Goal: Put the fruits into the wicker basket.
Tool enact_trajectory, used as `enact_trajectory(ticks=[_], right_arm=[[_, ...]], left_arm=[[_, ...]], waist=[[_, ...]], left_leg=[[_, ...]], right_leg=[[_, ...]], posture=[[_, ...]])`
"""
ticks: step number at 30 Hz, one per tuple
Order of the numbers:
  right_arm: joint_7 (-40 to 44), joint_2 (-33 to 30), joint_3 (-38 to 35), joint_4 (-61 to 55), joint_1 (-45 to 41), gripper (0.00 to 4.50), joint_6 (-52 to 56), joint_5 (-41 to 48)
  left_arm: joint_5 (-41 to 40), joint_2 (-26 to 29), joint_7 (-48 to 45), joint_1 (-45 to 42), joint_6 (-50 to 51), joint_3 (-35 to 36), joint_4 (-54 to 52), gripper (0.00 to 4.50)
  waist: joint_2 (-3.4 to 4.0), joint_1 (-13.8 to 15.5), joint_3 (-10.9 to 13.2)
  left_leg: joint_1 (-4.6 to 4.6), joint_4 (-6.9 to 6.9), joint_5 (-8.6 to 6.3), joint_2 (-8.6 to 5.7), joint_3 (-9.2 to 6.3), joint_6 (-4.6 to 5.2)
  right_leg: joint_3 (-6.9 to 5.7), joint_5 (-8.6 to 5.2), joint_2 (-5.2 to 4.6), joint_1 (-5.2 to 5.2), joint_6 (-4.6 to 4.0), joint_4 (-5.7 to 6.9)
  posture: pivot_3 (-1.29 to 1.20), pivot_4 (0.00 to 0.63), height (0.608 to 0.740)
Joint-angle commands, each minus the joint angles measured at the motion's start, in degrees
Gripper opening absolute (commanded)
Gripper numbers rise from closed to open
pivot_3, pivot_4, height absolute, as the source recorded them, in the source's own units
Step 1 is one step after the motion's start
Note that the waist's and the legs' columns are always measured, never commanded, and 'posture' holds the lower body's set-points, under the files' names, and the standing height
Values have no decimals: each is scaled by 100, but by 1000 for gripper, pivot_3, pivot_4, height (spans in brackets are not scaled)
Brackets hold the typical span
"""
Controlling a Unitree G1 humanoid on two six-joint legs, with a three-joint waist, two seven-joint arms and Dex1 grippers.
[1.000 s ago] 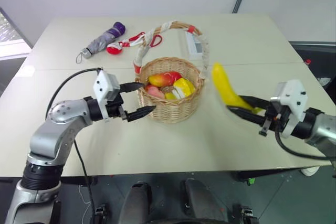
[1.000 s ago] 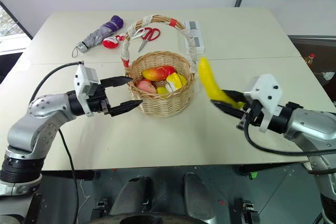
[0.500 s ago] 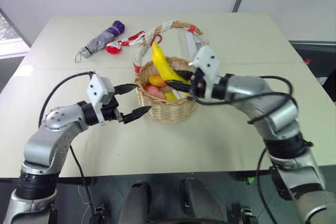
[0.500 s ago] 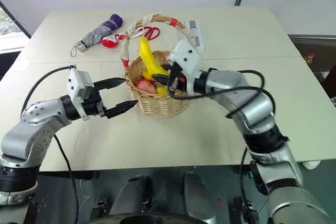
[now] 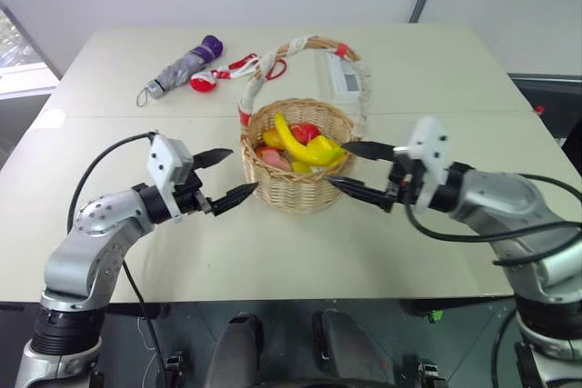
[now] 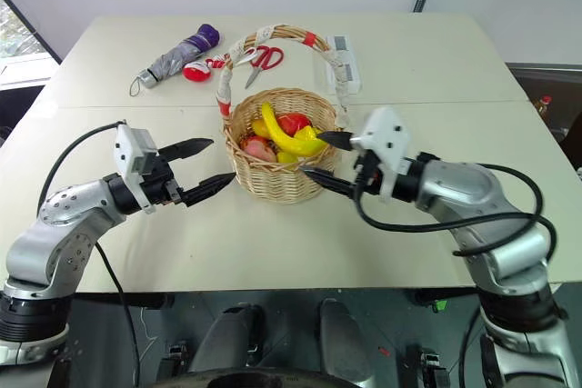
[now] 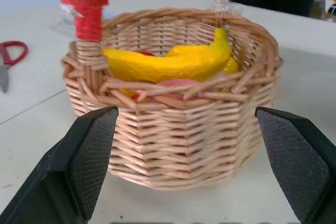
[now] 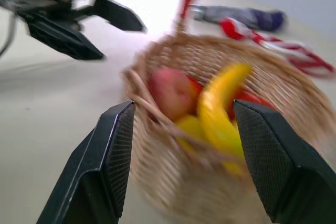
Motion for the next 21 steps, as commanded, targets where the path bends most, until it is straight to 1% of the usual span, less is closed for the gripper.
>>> enact_trajectory(ticks=[1, 4, 8, 11, 14, 16, 17, 18, 21], right_arm=[[-544, 404, -240, 319, -126, 3064, -207, -57], [-1064, 977, -96, 1021, -436, 3064, -599, -426], [-1166, 1516, 275, 1843, -854, 3064, -1124, -794], [-1294, 1808, 370, 2453, -1181, 3064, -1459, -1023], [-1366, 1977, 320, 2815, -1356, 2249, -1638, -1083], [-1304, 1994, 294, 2807, -1327, 1259, -1698, -1031], [-1284, 1992, 285, 2792, -1312, 657, -1721, -1014], [-1268, 1988, 279, 2771, -1296, 216, -1744, -1003], [-1280, 1947, 229, 2658, -1222, 176, -1844, -1025]], left_arm=[[-63, -56, -46, 91, -221, 105, 13, 4500], [-37, -147, -19, 75, -284, 36, 107, 4500], [-50, -258, 8, 70, -272, -44, 63, 4500], [-66, -296, 40, 112, -255, -74, -28, 4500], [-77, -315, 88, 217, -245, -73, -170, 4500], [-78, -326, 115, 278, -247, -64, -246, 4500], [-78, -333, 127, 306, -250, -66, -281, 4500], [-78, -336, 138, 330, -255, -71, -310, 4500], [-89, -359, 134, 365, -276, -122, -384, 4500]], waist=[[-1, -31, 0], [1, -67, 0], [1, -103, 0], [2, -111, 1], [2, -111, 1], [2, -93, 1], [2, -92, 1], [2, -93, 1], [2, -97, 1]], left_leg=[[2, 0, 0, 0, 0, 0], [1, 0, 0, 1, -1, 0], [-4, -2, 0, 2, -3, -1], [-6, -5, 0, 2, -9, 0], [-6, -5, 0, 1, -10, -1], [-6, -5, 0, 0, -11, -1], [-7, -5, 0, -2, -10, -1], [-7, -5, 0, -2, -10, -1], [-8, -4, 0, -2, -9, -1]], right_leg=[[1, 0, 5, 1, 0, 0], [0, -1, 21, 0, -1, 5], [1, -1, 24, -4, -2, 6], [1, -1, 20, -6, -2, 7], [-1, 0, 5, -8, -1, 11], [-2, 0, -2, -7, 0, 12], [-2, 0, -6, -7, 0, 11], [-2, 0, -7, -7, 0, 10], [-3, 1, -7, -7, 1, 9]], posture=[[0, 150, 740], [0, 150, 740], [0, 150, 740], [0, 150, 740], [0, 150, 740], [0, 150, 740], [0, 150, 740], [0, 150, 740], [0, 150, 740]])
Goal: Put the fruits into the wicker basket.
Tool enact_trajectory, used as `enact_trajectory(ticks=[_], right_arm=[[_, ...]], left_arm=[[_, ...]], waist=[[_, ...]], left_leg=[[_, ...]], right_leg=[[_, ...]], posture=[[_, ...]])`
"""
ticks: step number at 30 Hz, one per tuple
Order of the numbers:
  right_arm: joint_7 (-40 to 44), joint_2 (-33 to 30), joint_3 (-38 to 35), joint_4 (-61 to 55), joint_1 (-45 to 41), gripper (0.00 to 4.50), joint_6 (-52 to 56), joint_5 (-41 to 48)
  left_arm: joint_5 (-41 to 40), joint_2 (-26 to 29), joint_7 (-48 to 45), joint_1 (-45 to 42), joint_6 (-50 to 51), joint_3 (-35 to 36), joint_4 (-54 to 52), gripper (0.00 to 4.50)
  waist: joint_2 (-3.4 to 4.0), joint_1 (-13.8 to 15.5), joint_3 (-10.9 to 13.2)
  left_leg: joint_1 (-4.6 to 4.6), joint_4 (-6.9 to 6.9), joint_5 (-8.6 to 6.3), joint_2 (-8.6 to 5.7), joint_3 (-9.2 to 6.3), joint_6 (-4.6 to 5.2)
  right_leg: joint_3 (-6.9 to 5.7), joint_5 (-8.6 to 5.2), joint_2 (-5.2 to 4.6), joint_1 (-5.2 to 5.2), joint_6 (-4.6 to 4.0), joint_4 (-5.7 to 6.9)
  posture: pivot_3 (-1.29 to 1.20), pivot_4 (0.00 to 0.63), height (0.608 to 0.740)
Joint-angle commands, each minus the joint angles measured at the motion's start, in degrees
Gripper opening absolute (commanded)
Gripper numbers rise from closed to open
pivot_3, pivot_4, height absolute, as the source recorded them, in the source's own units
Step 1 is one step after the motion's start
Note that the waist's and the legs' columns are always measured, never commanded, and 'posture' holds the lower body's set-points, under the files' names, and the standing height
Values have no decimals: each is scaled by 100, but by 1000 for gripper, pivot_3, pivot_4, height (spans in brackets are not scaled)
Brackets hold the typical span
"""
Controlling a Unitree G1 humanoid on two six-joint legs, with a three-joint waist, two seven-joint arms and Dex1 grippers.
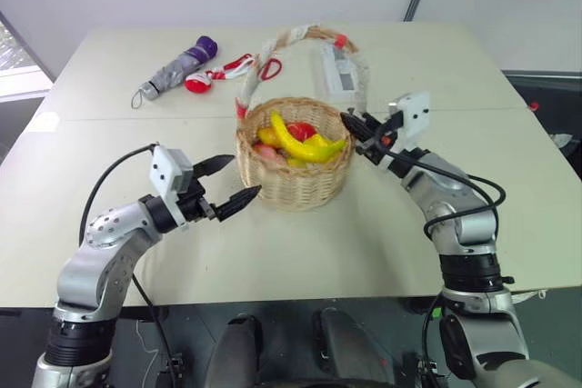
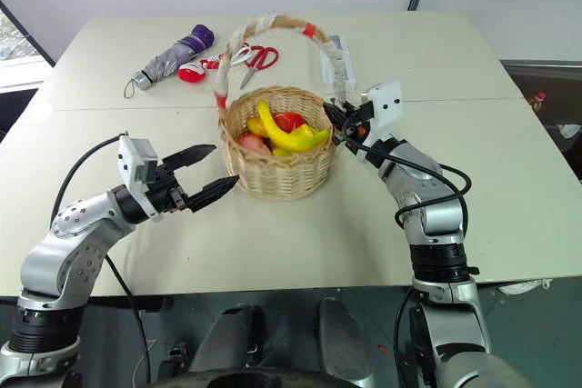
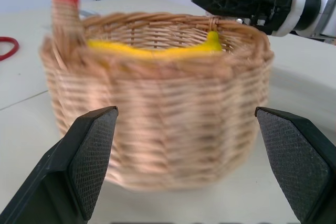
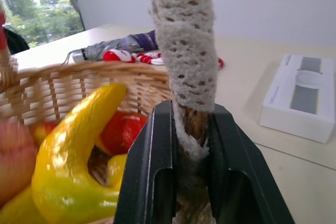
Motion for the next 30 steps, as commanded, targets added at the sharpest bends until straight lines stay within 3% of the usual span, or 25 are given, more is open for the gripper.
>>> enact_trajectory(ticks=[1, 10, 18, 26, 30], right_arm=[[-53, -62, -278, -329, 57, 176, -287, 17], [-1245, -947, -1944, -144, 583, 176, -836, -526], [-2278, -1019, -2579, 1054, 347, 176, -1263, -824], [-2339, -1106, -2755, 590, 709, 4188, -1117, -679], [-1834, -1107, -3241, -330, 1803, 4188, -1032, -175]], left_arm=[[-98, -41, -7, -24, -92, -69, -324, 4500], [-30, -372, -204, -522, -165, -795, -207, 4500], [174, -889, -342, -966, -326, -1469, 147, 4500], [305, -911, -378, -1061, -491, -1432, 452, 4500], [481, -798, -139, -963, -555, -1148, 782, 4500]], waist=[[0, -2, 0], [1, 153, 1], [13, 12, -1], [29, -10, -7], [31, 88, -8]], left_leg=[[0, 0, 0, 0, 0, 0], [-5, 0, 0, -10, 7, 0], [7, -2, 0, -11, 32, 1], [7, 0, 0, -6, 28, 1], [2, -1, 0, -6, 21, 2]], right_leg=[[0, 0, 0, 0, 0, 0], [0, 0, -3, 1, 0, -7], [12, -1, 17, 2, 0, -1], [22, -1, 32, 2, -1, 4], [22, -3, 33, 3, 0, -3]], posture=[[0, 150, 740], [0, 150, 740], [0, 150, 740], [0, 150, 740], [0, 150, 740]])
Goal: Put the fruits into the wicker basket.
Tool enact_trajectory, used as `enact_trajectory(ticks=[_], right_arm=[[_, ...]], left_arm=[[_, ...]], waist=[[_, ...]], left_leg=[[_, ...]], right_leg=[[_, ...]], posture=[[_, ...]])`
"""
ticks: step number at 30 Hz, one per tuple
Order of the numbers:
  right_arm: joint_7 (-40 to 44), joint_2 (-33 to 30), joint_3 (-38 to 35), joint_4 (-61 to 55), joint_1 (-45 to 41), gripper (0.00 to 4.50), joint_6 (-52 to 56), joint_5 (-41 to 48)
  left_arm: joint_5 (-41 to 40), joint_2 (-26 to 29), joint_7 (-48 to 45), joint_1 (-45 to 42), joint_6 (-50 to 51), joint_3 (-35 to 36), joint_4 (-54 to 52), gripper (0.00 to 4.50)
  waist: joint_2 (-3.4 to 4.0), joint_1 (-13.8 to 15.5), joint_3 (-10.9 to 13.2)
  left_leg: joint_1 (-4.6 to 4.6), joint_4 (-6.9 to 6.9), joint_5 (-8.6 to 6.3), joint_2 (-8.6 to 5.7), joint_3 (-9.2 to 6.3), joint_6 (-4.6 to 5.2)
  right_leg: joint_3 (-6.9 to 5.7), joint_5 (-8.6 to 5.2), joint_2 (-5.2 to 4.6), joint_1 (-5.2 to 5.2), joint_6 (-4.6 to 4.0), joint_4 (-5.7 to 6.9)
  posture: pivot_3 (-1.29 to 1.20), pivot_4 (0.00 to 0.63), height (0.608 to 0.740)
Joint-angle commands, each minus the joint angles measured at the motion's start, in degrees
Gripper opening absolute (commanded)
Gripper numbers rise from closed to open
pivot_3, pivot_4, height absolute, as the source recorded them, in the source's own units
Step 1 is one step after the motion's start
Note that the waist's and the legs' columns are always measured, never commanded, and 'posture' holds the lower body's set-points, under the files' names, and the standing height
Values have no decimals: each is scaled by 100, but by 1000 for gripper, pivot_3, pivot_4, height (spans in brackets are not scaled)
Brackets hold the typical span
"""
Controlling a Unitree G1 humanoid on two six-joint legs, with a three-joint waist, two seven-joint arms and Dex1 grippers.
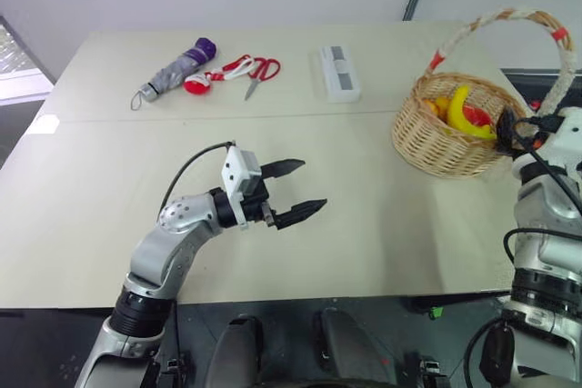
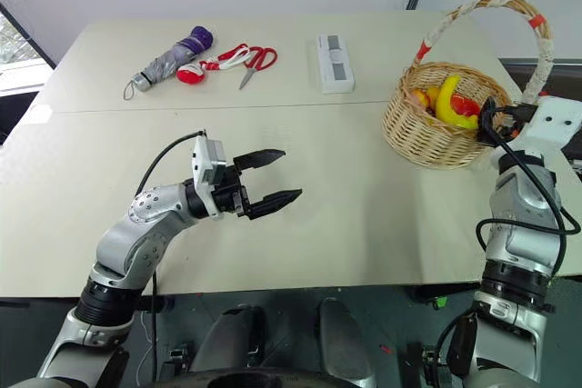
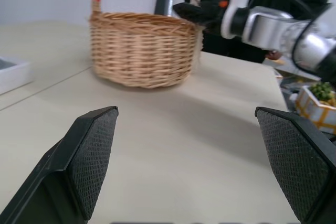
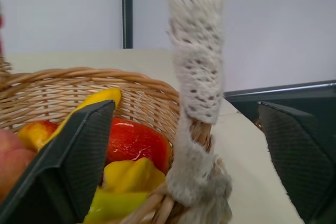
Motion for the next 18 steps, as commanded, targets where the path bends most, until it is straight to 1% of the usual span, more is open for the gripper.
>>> enact_trajectory(ticks=[1, 3, 4, 6, 9, 12, 15, 18], right_arm=[[452, -152, -453, -801, 677, 4188, -35, 381], [654, -177, -490, -1016, 974, 4188, -54, 496], [1021, -189, -409, -1308, 1244, 4188, -72, 697], [1712, -283, -63, -1875, 1700, 4188, -47, 933], [2304, -442, 612, -2310, 1932, 4188, 138, 1024], [2683, -561, 1385, -2370, 1889, 4188, 250, 800], [2813, -443, 2119, -2039, 1457, 4188, 152, 480], [2963, -343, 2577, -1687, 1125, 4188, 47, 279]], left_arm=[[187, 108, 179, 90, -207, 311, 165, 4500], [280, 144, 251, 133, -265, 371, 265, 4500], [348, 194, 320, 206, -371, 520, 422, 4500], [468, 303, 428, 355, -578, 802, 706, 4500], [575, 422, 514, 508, -777, 1033, 939, 4500], [710, 511, 659, 615, -862, 1186, 1126, 4500], [788, 549, 814, 775, -930, 1342, 1178, 4500], [798, 548, 922, 943, -948, 1452, 1118, 4500]], waist=[[1, 45, -1], [1, 32, 0], [4, 25, -1], [11, 3, -5], [11, -108, -6], [8, -95, -7], [7, -91, -7], [6, -81, -6]], left_leg=[[-1, 0, 0, 0, 1, 0], [1, 0, -1, 2, 2, 2], [4, 0, -1, 3, 5, 2], [11, 1, -1, 6, 6, 2], [16, 0, -2, 22, 3, 3], [19, 2, -1, 32, 3, 2], [15, 2, -1, 33, 6, 2], [13, 2, -2, 32, 6, 1]], right_leg=[[1, 0, -1, 0, 0, -2], [2, 0, 0, 2, 1, -5], [8, 0, 0, 1, 2, -4], [17, 0, 6, 2, 2, -4], [25, 0, 25, 2, 0, -1], [28, 0, 34, 3, -1, 0], [27, -1, 34, 0, -2, -2], [29, 0, 28, -1, -1, -5]], posture=[[0, 150, 740], [0, 150, 740], [0, 150, 740], [0, 150, 740], [0, 150, 740], [0, 150, 740], [0, 150, 740], [0, 150, 740]])
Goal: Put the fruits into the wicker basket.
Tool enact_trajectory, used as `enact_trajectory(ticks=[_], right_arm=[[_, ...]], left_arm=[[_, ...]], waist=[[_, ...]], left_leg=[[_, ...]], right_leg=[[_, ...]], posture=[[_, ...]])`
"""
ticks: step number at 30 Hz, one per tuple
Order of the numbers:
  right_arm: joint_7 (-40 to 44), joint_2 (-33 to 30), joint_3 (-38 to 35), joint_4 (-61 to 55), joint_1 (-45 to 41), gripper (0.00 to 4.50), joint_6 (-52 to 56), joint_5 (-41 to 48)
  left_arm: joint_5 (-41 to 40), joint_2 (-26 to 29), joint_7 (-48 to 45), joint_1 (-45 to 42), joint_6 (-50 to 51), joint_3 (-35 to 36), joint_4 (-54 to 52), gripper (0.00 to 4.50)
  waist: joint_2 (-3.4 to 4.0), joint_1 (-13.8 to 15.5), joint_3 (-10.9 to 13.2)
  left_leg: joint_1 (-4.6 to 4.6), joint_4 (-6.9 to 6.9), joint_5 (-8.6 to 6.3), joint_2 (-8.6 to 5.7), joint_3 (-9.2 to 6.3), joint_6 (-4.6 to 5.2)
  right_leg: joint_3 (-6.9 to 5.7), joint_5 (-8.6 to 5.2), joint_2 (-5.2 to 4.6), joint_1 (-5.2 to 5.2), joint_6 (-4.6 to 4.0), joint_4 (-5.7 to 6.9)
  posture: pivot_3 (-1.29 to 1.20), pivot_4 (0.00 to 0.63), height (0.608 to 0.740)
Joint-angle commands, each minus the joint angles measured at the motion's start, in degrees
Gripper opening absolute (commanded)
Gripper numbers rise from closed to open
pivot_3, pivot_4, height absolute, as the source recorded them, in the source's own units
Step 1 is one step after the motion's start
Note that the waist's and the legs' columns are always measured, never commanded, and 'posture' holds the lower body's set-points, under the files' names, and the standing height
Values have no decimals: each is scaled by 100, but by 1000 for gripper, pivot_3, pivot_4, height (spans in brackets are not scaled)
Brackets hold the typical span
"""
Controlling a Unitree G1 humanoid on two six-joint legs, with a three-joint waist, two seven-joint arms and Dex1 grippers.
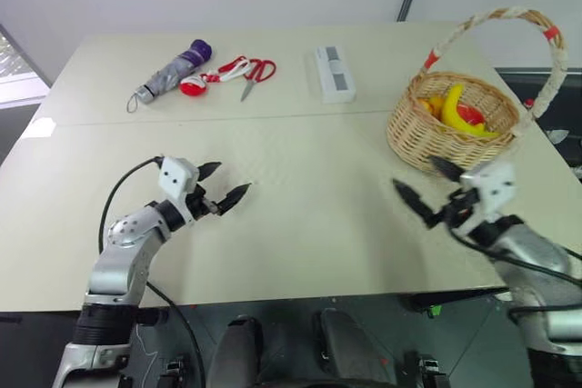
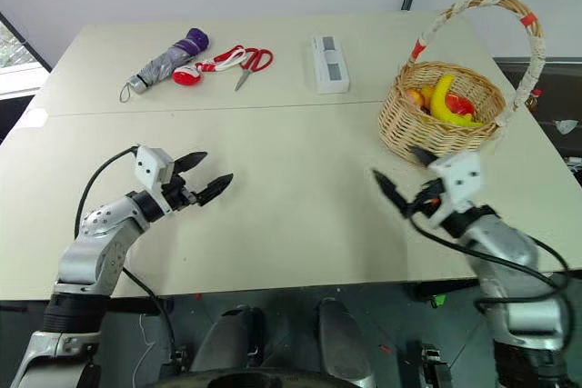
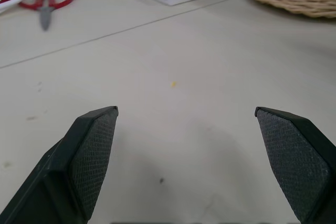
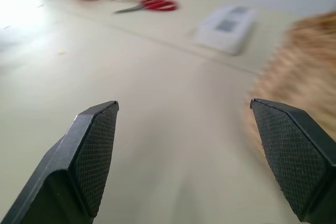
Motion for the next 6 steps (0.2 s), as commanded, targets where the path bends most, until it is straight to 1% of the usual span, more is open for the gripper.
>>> enact_trajectory(ticks=[1, 6], right_arm=[[158, 83, 323, 293, -279, 4188, -279, -247], [227, 132, 423, 619, -395, 4188, -513, -404]], left_arm=[[36, 37, 117, 155, -170, 213, -173, 4500], [30, 31, 159, 249, -199, 232, -243, 4500]], waist=[[-1, 16, 0], [-3, 101, 0]], left_leg=[[-1, 0, 0, 0, 0, 0], [-4, 0, 0, -5, 0, 0]], right_leg=[[0, 0, -1, 0, 0, 0], [-2, 0, -7, -1, 1, -1]], posture=[[0, 150, 740], [0, 150, 740]])
